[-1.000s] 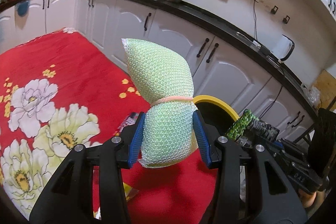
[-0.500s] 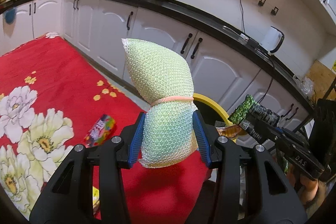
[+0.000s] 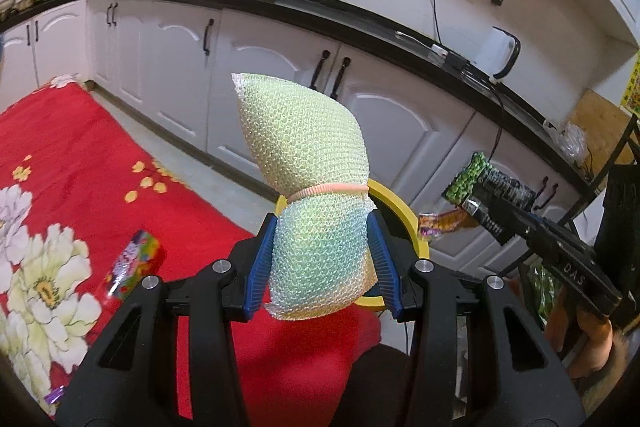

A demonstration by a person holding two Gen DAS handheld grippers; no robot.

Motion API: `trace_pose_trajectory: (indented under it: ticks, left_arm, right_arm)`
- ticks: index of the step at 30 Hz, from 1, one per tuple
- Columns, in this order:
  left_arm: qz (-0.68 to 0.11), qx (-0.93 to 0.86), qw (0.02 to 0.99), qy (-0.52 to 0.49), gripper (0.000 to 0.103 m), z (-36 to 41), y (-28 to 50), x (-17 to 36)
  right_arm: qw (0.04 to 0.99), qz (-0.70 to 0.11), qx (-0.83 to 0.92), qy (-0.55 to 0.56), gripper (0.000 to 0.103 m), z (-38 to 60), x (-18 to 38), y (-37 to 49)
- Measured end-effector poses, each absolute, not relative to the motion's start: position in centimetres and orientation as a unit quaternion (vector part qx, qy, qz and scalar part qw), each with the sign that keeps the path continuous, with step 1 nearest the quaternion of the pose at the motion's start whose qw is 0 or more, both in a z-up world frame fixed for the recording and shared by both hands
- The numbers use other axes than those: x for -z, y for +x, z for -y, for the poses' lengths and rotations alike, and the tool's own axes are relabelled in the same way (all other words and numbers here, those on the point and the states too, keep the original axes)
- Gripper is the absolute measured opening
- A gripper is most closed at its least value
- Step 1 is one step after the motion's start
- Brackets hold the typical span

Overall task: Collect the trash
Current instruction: 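Carry the green sponge with the left gripper while the right gripper carries the black wrapper to the bin, then open both grippers over the yellow bin to drop the sponge and black wrapper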

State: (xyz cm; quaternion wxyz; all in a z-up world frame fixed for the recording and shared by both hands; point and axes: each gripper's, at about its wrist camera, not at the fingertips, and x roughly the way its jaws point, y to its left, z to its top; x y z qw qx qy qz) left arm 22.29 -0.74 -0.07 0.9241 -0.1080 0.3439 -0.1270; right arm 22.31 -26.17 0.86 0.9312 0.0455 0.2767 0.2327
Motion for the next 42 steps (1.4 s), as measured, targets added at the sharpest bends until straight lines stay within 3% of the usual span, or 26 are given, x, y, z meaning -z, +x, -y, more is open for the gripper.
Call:
trace_pose_trajectory:
  ticks: [17, 42]
  left_arm:
    - [-0.361, 0.152, 0.916, -0.085, 0.038, 4.8, 24.4, 2.0]
    - [-0.457, 0.16, 0.872, -0.071, 0.038, 8.7, 30.5, 9.9]
  right_arm:
    - [0.94, -0.284, -0.179, 0.063, 0.013, 30.1, 1.0, 23.8]
    - [0.914, -0.365, -0.167, 0.065, 0.013, 30.2, 7.3, 29.4]
